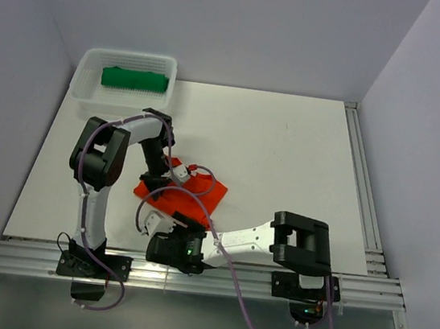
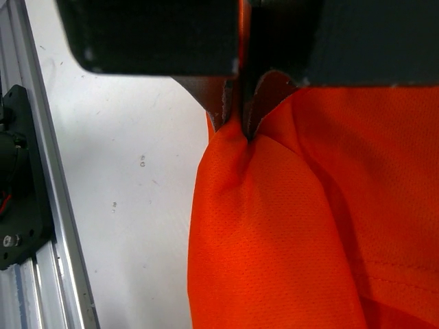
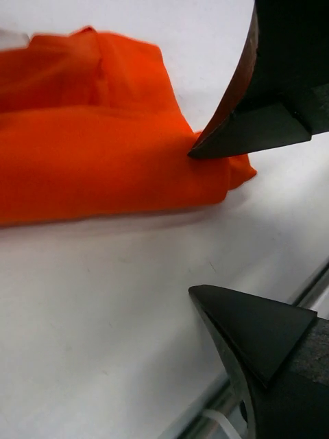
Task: Roll the t-shirts
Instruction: Roll the tshirt
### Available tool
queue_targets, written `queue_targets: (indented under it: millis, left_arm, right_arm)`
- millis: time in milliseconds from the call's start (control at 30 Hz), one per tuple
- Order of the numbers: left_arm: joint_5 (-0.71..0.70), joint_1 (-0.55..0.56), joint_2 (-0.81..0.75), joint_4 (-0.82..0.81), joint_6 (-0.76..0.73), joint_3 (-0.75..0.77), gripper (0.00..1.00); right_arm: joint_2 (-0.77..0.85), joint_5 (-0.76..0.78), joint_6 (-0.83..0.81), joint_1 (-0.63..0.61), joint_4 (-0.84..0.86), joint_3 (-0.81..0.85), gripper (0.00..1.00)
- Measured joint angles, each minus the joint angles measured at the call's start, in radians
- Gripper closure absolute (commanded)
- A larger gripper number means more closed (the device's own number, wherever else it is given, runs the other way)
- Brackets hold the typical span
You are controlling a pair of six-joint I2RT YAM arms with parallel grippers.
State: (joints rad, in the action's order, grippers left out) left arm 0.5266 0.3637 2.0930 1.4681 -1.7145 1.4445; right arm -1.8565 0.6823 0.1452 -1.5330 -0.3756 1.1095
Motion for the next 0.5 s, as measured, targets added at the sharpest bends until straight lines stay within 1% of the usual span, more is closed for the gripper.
queue_targets:
  millis: [333,367,400,467,500]
  left_arm:
    - [0.0,0.0,-0.01,0.004,0.0,-0.029,1.0]
    - [0.0,0.0,-0.011,0.004,0.0,-0.029,1.0]
    - [-0.001,0.0,-0.011,0.004,0.0,-0.03,1.0]
    - [-0.001,0.0,-0.011,0.005,0.0,-0.031,1.0]
    - [-0.001,0.0,-0.011,0.005,0.0,-0.031,1.0]
  right_arm:
    - [0.002,0.017,-0.07,0.056,0.01,-0.005,0.2]
    - [0.001,0.019,-0.077,0.06,0.013,-0.005,0.21]
    - [0.0,0.021,-0.085,0.062,0.016,-0.005,0.26]
    - [0.0,0.021,-0.097,0.068,0.023,-0.006,0.28]
    - [0.0,0.021,-0.104,0.071,0.028,-0.006,0.37]
